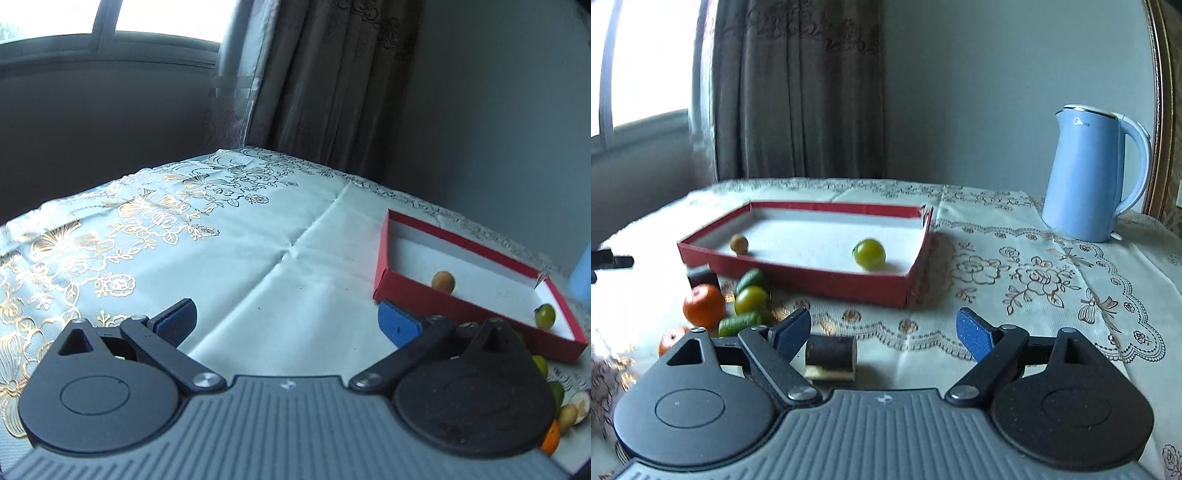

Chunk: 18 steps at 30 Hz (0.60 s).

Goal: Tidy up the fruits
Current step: 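Move the right gripper toward the cut black eggplant piece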

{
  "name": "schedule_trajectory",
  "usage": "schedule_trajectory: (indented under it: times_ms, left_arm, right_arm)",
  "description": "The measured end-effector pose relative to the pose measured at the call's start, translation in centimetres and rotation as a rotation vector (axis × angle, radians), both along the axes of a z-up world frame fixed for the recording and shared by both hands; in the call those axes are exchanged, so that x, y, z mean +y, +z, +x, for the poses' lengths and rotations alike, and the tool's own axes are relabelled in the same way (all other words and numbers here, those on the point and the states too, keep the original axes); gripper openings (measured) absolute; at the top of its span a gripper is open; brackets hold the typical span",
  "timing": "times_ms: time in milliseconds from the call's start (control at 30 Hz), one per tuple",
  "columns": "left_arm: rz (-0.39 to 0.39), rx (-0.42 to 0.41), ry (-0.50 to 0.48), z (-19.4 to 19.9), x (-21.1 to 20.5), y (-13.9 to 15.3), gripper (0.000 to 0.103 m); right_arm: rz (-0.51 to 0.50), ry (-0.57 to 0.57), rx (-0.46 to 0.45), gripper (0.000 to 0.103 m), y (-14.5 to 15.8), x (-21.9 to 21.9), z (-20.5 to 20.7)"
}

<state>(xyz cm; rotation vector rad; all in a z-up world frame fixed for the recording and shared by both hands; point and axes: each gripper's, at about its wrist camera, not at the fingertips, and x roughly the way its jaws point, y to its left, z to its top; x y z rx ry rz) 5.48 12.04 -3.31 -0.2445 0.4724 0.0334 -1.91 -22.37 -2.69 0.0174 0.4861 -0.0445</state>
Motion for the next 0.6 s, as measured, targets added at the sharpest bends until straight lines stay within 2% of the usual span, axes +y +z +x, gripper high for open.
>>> schedule_trajectory:
  times_ms: [533,600]
  left_arm:
    - [0.024,-0.028,-0.007,-0.5,-0.5,0.1,0.103]
    - [0.023,-0.028,-0.007,-0.5,-0.5,0.1,0.103]
  right_arm:
    - [-0.036,0.015,0.077,0.086,-1.3,1.7,2.4]
    - [-0.035,0.017,0.084,0.078,-1.4,1.8,2.5]
